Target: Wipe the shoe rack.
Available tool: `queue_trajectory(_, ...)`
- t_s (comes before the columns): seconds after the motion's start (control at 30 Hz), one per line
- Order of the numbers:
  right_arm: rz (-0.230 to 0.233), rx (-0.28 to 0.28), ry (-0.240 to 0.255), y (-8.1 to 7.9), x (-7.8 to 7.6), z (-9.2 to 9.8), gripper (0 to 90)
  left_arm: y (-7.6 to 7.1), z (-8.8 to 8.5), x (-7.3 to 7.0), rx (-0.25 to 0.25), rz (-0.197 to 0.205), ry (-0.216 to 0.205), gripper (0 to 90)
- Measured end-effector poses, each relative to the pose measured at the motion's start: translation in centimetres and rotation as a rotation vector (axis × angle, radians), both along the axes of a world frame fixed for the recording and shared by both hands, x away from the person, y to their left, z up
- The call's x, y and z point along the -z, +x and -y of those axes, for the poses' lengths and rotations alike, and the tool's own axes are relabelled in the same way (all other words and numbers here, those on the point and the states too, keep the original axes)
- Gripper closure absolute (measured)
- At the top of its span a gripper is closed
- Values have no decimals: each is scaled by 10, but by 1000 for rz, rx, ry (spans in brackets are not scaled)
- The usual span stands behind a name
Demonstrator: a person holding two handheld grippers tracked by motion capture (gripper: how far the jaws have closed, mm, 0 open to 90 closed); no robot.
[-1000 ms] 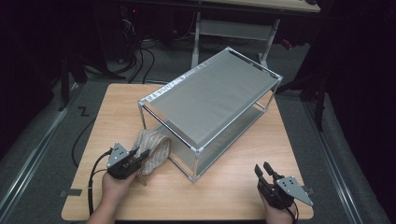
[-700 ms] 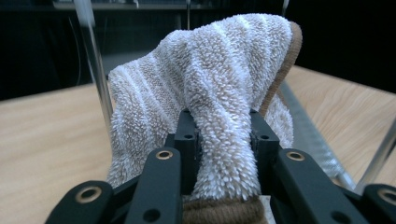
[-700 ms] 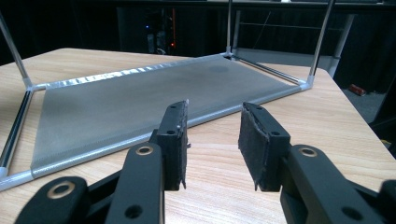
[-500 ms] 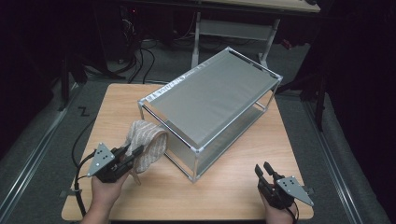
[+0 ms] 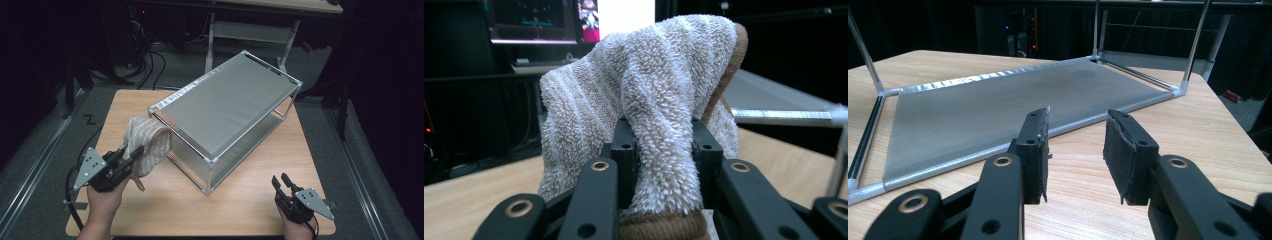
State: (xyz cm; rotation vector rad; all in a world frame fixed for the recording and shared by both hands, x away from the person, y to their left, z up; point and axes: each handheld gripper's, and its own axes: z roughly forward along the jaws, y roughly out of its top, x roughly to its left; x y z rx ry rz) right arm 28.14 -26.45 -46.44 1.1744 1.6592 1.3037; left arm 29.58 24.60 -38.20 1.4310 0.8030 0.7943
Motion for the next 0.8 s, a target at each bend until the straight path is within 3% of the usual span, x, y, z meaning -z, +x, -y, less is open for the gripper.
queue_trajectory(0.13, -1, -3, -2, 1, 0, 0, 624, 15, 4, -9, -14, 7, 14, 711)
queue_trajectory(0.23, 0, -3, 0, 1, 0, -1, 624, 28, 12, -12, -23, 3, 48, 710)
queue_trajectory(0.33, -2, -6, 0, 1, 0, -1, 623, 42, 19, -8, -31, -21, 78, 711)
queue_trajectory(0.43, 0, -3, -2, 1, 0, 0, 624, 49, 23, -2, -17, -53, 74, 710)
queue_trajectory(0.57, -2, 0, 0, 1, 0, 2, 624, 42, 33, 3, 26, -62, 76, 710)
queue_trajectory(0.8, -2, -8, -7, 0, 0, -1, 624, 10, 70, 2, 130, -61, 71, 709)
